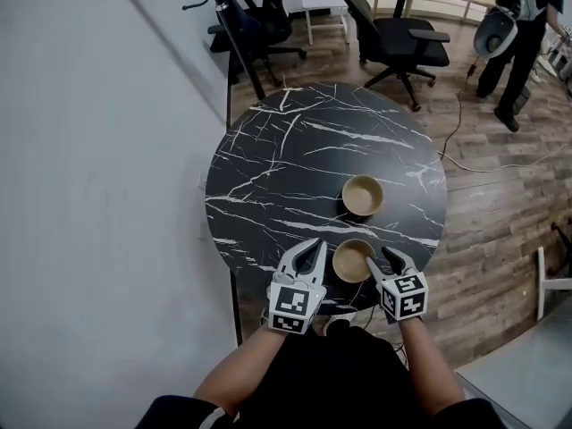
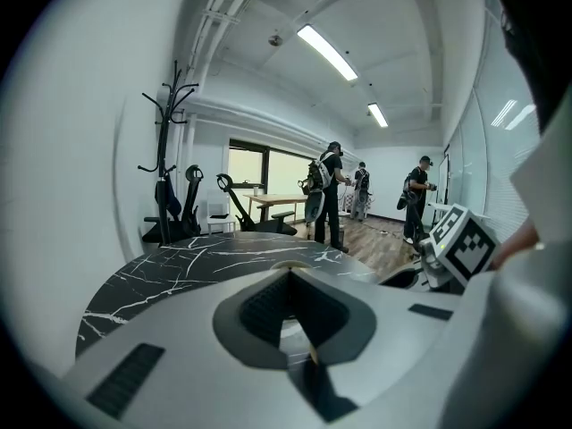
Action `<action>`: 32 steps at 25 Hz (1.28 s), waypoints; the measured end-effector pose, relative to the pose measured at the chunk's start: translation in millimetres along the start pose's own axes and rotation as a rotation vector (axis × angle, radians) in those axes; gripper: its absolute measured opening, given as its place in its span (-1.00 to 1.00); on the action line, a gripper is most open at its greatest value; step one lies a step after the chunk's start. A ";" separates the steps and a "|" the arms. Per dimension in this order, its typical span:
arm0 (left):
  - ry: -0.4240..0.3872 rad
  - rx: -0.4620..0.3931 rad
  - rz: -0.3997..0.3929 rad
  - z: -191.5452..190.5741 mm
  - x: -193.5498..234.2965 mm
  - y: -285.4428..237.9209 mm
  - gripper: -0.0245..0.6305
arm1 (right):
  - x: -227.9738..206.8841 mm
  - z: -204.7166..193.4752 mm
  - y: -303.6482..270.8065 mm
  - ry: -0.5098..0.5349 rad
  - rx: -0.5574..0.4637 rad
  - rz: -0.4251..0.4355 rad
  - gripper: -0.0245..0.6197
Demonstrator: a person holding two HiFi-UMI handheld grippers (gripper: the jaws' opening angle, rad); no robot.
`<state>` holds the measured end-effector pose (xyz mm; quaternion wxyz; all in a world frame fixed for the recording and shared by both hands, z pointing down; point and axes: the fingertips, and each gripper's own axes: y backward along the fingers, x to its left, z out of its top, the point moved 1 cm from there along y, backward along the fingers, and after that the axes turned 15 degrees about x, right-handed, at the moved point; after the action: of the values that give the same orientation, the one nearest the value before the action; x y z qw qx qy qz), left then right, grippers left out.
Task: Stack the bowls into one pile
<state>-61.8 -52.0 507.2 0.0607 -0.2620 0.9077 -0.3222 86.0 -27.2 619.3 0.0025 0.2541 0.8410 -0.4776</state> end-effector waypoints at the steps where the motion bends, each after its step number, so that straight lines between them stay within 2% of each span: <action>1: 0.007 0.004 0.000 -2.1 0.2 0.0 -0.88 | -0.8 -3.9 -3.6 -0.017 0.019 0.009 -0.32; 5: 0.016 0.012 -0.005 -7.2 1.4 -0.3 -0.88 | -1.5 -16.9 -18.5 -0.049 0.086 0.033 -0.27; 9: 0.000 0.018 -0.007 -7.8 0.4 -0.9 -0.88 | 1.6 -25.5 -31.6 -0.035 0.138 0.037 -0.26; 16: -0.005 0.041 0.001 -11.9 2.8 -2.3 -0.88 | 6.0 -36.0 -43.8 -0.061 0.197 0.063 -0.27; 20: -0.001 0.052 0.005 -16.0 7.1 -0.6 -0.88 | 14.2 -41.6 -47.5 -0.052 0.232 0.084 -0.45; 24: 0.015 0.058 0.003 -18.2 9.8 0.2 -0.88 | 13.0 -40.8 -48.7 -0.056 0.233 0.063 -0.50; 32: 0.028 0.063 -0.001 -24.1 9.5 2.4 -0.88 | 9.5 -44.2 -50.2 -0.057 0.262 0.023 -0.82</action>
<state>-77.7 -42.0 525.3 0.0561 -0.2557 0.8977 -0.3544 66.7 -8.5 681.3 -0.0015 0.2484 0.7680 -0.5904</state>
